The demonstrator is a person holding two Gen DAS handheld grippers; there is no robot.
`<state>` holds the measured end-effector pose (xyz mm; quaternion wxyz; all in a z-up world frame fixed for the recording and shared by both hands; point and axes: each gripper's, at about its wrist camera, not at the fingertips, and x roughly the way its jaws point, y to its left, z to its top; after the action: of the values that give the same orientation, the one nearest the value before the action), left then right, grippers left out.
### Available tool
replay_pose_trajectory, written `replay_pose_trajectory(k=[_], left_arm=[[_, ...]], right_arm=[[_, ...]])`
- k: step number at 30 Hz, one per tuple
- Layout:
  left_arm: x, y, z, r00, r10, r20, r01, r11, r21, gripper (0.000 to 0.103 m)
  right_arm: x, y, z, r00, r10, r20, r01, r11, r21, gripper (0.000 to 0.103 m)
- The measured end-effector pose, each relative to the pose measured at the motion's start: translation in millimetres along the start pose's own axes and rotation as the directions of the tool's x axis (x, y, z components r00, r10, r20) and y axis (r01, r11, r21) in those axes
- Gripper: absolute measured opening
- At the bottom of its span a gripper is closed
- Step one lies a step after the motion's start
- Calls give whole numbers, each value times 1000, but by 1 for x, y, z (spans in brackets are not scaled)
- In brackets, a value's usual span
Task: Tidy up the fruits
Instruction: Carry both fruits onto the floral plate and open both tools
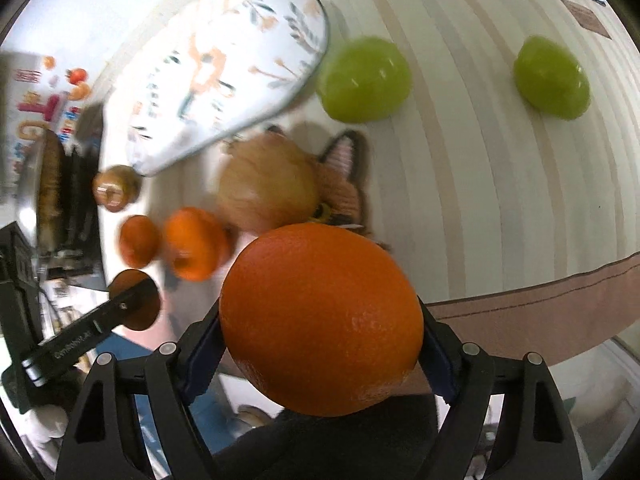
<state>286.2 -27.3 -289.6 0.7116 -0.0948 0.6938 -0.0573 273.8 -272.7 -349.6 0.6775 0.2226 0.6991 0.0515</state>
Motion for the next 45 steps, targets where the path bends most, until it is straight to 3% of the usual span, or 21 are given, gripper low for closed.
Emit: replay_pose_trajectory(k=[5,8,14,21,28,37,38,40,42,45], left_arm=[[-51,-19,33,993,-80,87,79,997,14,52],[-61,-28,75,988,-83,129,79,996,39,52],[-25,-25,153,994,-24,104,22,1000,18,52],[42,-8,212,1000,24,-4,-24,999,-45,53],[76,-3,223,996,53,-72,-57,997,-51,53],[78,-6,222,995,66,-77,-73,994,-84,55],[74,-7,223,995,68,-70,-74,994,-86,57],[66,-10,225,995,87,-46,-91,993,-73,77],[57,-13,223,994,101,-28,-103,993,-61,87],[40,-18,213,994,107,7,-107,993,-44,88]], right_arm=[[-46,30,19,995,69,66,-65,997,-48,86],[-64,48,44,990,88,111,-78,993,-87,86],[-53,74,127,985,27,173,-4,991,-136,86],[3,81,195,990,-68,126,89,983,-163,86],[28,69,205,992,-100,74,110,983,-148,86],[42,61,211,995,-92,29,94,991,-93,87],[42,61,211,996,-91,20,93,991,-93,87],[41,61,210,997,-83,4,83,992,-91,91],[33,64,208,995,-95,22,97,990,-99,97],[16,71,202,994,-104,43,108,987,-118,97]])
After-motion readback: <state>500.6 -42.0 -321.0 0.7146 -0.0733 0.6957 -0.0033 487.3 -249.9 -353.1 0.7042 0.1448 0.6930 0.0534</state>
